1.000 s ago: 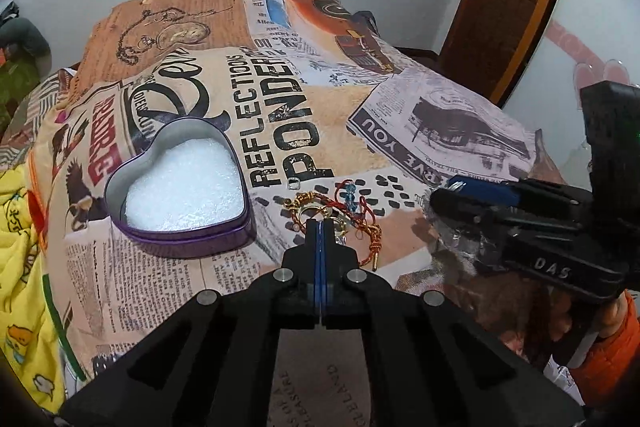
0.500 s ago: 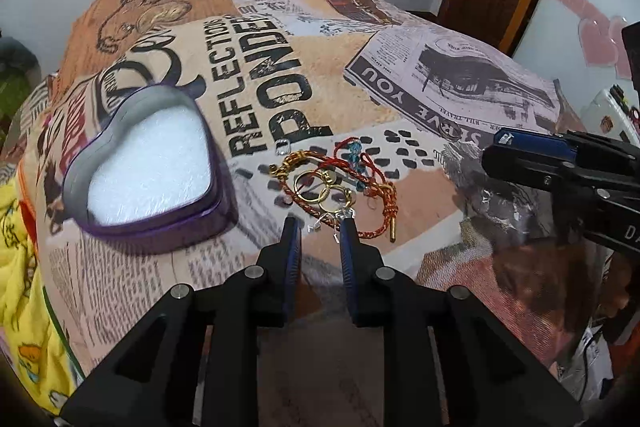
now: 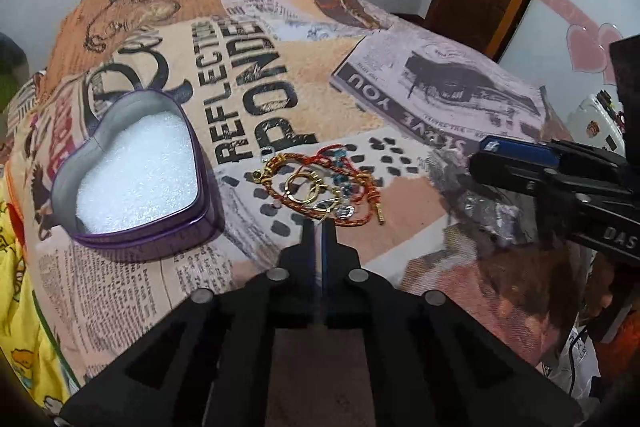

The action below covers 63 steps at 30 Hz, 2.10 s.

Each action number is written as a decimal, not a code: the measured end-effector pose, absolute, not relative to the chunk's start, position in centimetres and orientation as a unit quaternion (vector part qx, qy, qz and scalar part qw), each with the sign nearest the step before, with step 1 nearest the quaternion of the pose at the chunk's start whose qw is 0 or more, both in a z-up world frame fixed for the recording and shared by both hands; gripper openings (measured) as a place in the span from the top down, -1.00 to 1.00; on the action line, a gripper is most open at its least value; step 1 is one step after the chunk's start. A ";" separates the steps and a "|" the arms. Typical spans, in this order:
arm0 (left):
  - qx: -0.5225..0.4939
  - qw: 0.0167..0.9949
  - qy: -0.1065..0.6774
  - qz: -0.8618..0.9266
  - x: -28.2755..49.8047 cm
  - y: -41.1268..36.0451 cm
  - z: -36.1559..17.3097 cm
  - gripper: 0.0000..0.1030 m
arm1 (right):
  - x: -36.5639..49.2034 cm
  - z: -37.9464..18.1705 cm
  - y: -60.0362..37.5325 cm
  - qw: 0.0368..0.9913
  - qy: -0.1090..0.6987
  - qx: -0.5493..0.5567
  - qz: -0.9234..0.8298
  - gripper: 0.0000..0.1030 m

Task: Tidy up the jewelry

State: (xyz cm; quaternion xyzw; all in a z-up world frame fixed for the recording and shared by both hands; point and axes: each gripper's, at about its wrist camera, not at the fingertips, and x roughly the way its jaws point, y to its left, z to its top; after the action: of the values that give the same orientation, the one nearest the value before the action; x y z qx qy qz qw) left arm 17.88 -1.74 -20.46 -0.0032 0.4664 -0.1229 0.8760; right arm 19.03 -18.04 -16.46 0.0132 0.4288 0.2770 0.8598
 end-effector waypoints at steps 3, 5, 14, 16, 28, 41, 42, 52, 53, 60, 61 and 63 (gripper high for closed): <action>0.001 0.876 0.464 -0.132 17.7 -2.5 -20.3 0.73 | 18.9 -16.6 -18.1 0.858 0.433 0.015 0.276 0.45; 0.005 0.874 0.469 -0.130 18.1 -3.0 -20.5 0.72 | 18.9 -16.6 -18.1 0.857 0.434 0.018 0.277 0.45; 0.014 0.871 0.476 -0.122 19.6 -4.2 -21.3 0.72 | 18.9 -16.7 -18.5 0.857 0.436 0.022 0.274 0.45; 0.012 0.872 0.474 -0.124 19.7 -4.2 -21.1 0.72 | 18.9 -16.8 -18.6 0.856 0.437 0.024 0.274 0.45; 0.013 0.874 0.471 -0.122 21.0 -4.5 -21.4 0.76 | 19.1 -17.5 -18.6 0.851 0.445 0.030 0.278 0.45; 0.010 0.892 0.437 -0.118 18.7 -3.7 -18.6 0.84 | 18.8 -16.0 -18.4 0.856 0.433 0.029 0.280 0.45; 0.009 0.894 0.433 -0.117 18.5 -3.5 -18.2 0.84 | 18.8 -15.8 -18.4 0.857 0.431 0.029 0.281 0.45; -0.018 0.920 0.377 -0.105 15.9 0.2 -12.8 0.97 | 18.2 -12.7 -16.1 0.868 0.398 0.023 0.297 0.45; -0.019 0.922 0.372 -0.104 15.6 0.5 -12.4 0.97 | 18.2 -12.4 -15.8 0.868 0.395 0.023 0.299 0.45; -0.031 0.927 0.360 -0.105 14.9 2.4 -11.3 0.97 | 17.8 -11.5 -14.1 0.871 0.384 0.015 0.306 0.45; -0.032 0.923 0.367 -0.109 14.9 2.5 -11.6 0.97 | 17.8 -11.5 -13.9 0.871 0.384 0.015 0.306 0.45; -0.028 0.918 0.379 -0.110 14.9 2.3 -12.5 0.94 | 17.8 -11.6 -13.8 0.871 0.385 0.016 0.304 0.45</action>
State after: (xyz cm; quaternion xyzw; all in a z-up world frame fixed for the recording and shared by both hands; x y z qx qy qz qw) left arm 14.89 2.34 -12.47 -0.0275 0.3793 -0.1095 0.9184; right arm 17.83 -13.81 -11.60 0.0163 0.3855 0.3042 0.8710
